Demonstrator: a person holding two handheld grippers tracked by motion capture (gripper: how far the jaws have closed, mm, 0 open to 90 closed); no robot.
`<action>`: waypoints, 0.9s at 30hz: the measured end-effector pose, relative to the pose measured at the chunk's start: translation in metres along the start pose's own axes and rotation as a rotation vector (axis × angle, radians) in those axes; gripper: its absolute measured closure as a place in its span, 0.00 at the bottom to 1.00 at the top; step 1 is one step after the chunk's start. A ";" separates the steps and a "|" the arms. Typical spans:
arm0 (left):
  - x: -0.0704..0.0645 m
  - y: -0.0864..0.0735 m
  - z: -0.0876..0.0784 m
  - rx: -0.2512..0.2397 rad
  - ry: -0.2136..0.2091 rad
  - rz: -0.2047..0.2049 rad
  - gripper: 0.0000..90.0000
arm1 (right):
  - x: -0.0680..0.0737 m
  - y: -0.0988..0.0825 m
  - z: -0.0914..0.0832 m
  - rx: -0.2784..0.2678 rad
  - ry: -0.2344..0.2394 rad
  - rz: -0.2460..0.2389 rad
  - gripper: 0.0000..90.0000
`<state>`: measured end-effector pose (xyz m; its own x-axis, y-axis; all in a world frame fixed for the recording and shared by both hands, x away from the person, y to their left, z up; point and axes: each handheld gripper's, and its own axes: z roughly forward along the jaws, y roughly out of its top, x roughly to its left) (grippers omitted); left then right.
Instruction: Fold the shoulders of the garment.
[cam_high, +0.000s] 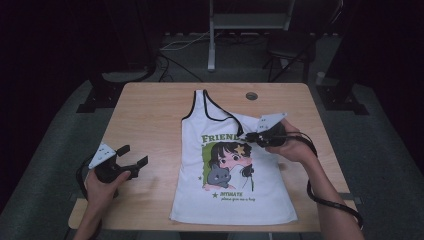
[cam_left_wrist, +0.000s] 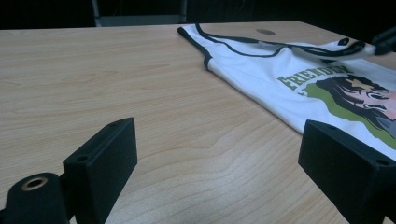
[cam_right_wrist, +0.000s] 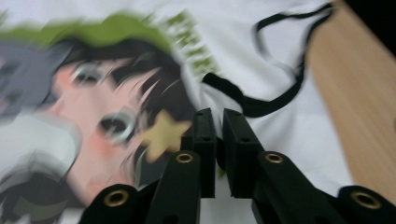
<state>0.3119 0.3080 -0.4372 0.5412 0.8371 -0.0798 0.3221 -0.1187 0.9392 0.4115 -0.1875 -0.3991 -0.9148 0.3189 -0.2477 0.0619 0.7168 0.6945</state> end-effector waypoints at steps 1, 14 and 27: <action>0.000 0.000 0.000 0.000 0.000 0.001 0.13 | 0.001 -0.001 -0.001 0.020 0.015 -0.016 0.90; 0.000 0.000 0.000 0.004 -0.002 -0.003 0.13 | -0.004 -0.017 0.002 -0.098 -0.027 0.183 0.59; 0.000 0.000 0.000 0.002 -0.005 0.000 0.13 | 0.000 -0.026 0.033 -0.093 0.142 0.339 0.51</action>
<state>0.3121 0.3081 -0.4372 0.5450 0.8345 -0.0813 0.3234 -0.1197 0.9387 0.4235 -0.1857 -0.4395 -0.8953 0.4344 0.0982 0.3399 0.5239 0.7810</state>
